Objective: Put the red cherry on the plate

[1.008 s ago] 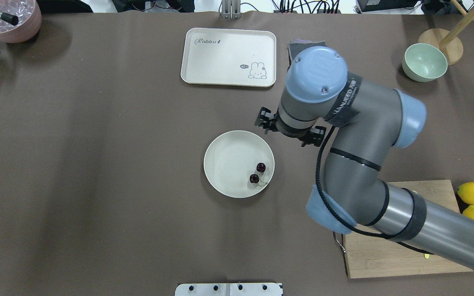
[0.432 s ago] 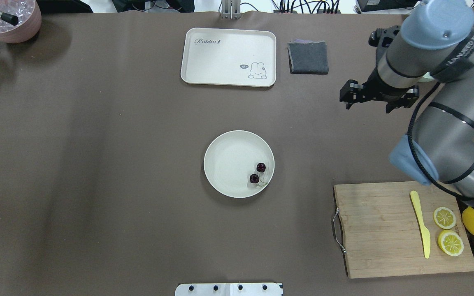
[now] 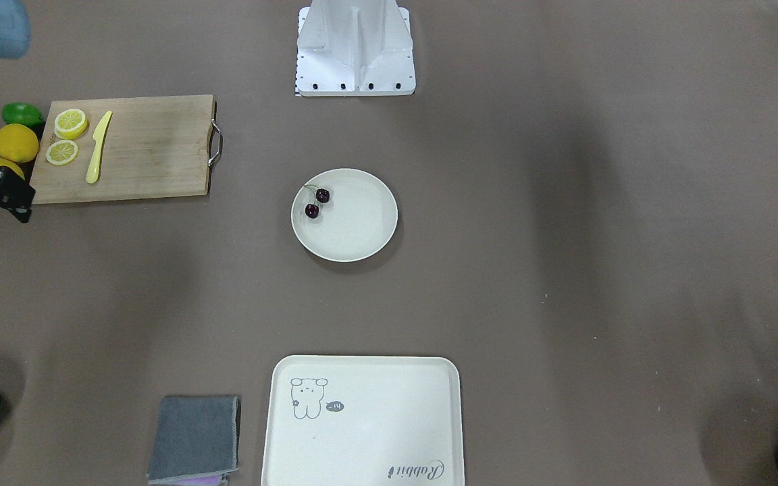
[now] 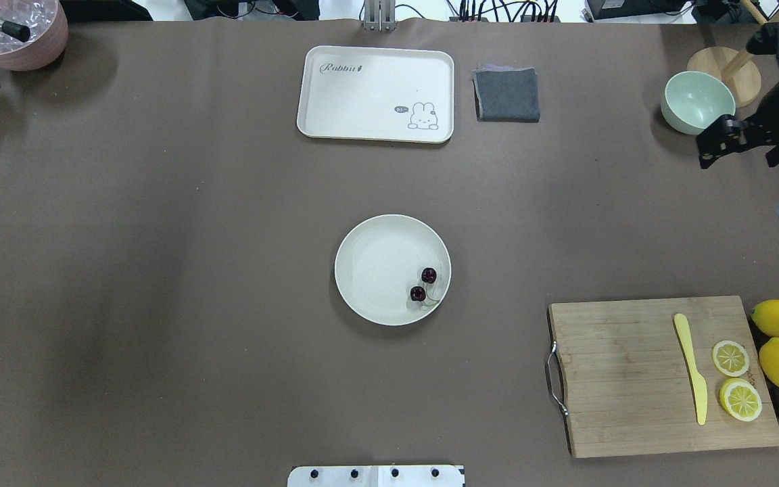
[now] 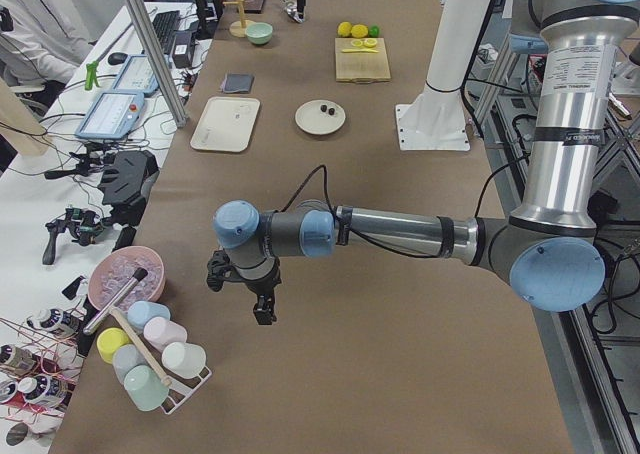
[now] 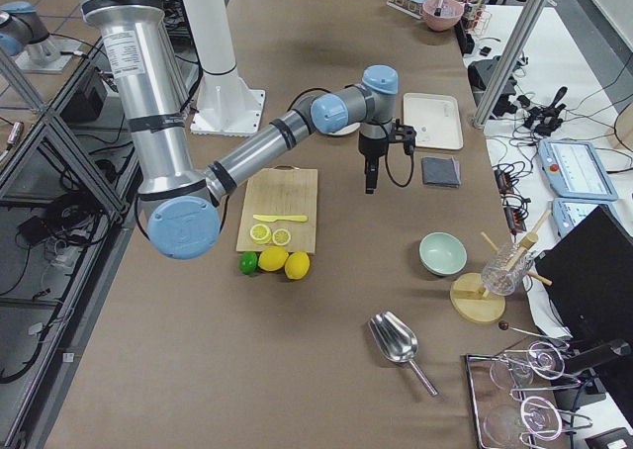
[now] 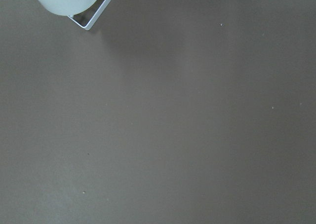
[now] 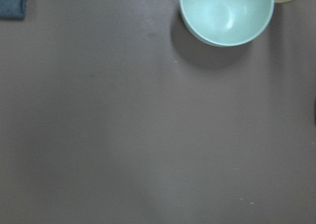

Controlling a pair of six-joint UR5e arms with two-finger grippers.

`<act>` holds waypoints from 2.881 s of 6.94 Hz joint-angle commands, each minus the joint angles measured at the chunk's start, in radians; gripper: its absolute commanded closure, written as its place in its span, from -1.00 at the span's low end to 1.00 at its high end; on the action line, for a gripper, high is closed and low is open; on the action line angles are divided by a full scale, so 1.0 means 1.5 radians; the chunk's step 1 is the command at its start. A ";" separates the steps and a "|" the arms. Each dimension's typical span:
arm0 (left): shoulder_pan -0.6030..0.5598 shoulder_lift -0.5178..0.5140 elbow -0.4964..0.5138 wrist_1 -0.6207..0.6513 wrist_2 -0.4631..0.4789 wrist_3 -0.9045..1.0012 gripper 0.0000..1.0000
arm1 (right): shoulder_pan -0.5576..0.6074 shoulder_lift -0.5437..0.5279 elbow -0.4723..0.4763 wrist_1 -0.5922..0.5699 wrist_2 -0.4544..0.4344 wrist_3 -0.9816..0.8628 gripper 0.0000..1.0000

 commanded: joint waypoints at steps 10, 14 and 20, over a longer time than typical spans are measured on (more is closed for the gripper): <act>0.009 0.005 -0.010 -0.030 -0.003 -0.005 -0.97 | 0.236 -0.232 -0.128 0.071 -0.003 -0.388 -1.00; 0.009 0.003 -0.010 -0.031 -0.004 -0.005 -0.97 | 0.236 -0.226 -0.113 0.073 0.004 -0.387 -1.00; 0.009 0.004 -0.012 -0.039 -0.003 -0.006 -0.97 | 0.236 -0.224 -0.113 0.084 0.004 -0.388 -1.00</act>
